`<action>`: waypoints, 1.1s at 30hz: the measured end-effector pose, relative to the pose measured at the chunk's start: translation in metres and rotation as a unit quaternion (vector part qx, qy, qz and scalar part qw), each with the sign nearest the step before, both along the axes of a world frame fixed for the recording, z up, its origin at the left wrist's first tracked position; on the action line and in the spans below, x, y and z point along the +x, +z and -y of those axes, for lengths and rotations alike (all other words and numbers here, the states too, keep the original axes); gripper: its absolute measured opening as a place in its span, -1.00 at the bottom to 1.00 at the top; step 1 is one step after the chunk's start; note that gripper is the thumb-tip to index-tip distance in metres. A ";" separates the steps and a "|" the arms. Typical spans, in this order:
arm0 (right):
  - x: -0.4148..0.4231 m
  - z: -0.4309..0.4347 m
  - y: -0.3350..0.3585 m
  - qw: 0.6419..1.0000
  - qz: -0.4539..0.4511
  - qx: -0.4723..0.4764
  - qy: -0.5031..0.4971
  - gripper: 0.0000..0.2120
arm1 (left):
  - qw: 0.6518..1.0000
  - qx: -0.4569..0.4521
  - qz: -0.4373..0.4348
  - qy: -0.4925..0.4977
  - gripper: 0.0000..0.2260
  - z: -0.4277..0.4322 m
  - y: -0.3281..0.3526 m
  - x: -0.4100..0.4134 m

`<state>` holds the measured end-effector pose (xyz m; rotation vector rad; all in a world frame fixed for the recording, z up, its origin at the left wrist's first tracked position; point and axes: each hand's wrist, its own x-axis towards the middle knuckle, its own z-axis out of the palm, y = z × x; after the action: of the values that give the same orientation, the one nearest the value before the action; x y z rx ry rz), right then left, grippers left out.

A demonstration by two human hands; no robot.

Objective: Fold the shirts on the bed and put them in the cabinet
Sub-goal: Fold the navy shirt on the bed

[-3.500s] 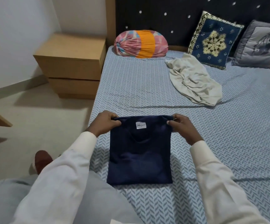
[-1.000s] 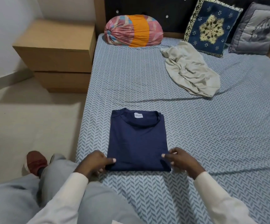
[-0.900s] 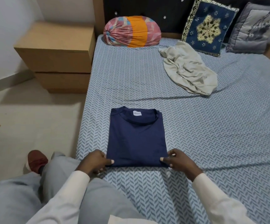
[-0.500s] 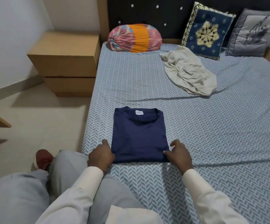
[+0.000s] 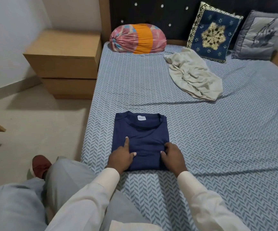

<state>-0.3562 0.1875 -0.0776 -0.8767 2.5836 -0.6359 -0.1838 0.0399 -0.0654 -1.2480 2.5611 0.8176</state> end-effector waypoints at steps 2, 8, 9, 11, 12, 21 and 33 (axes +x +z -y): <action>-0.013 0.008 0.006 1.000 -0.013 -0.011 -0.021 -0.69 | 0.999 -0.045 -0.002 -0.005 -0.33 0.004 0.005 -0.007; -0.049 0.062 0.008 1.000 -0.008 0.012 0.015 -0.51 | 0.993 -0.111 0.024 0.031 -0.27 0.040 0.010 -0.035; -0.054 0.069 0.011 0.999 0.008 0.032 0.019 -0.49 | 0.994 -0.100 0.035 0.025 -0.23 0.047 0.008 -0.038; -0.069 0.081 0.015 0.996 0.047 0.069 0.026 -0.44 | 0.997 -0.074 0.036 0.013 -0.15 0.061 0.006 -0.043; -0.079 0.087 0.015 0.994 0.063 0.085 0.033 -0.39 | 0.998 -0.061 0.033 0.007 -0.09 0.068 0.006 -0.046; -0.113 0.108 0.004 0.976 0.181 0.120 0.026 -0.03 | 0.996 0.029 0.076 -0.032 0.18 0.109 0.015 -0.064; -0.053 0.031 -0.001 0.991 0.073 -0.097 -0.059 -0.64 | 0.985 -0.022 -0.035 0.166 -0.18 0.047 0.002 0.002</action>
<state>-0.4094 0.1561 -0.0787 -0.7090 2.4860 -0.9603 -0.1819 -0.0066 -0.0633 -1.7208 2.4701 0.8802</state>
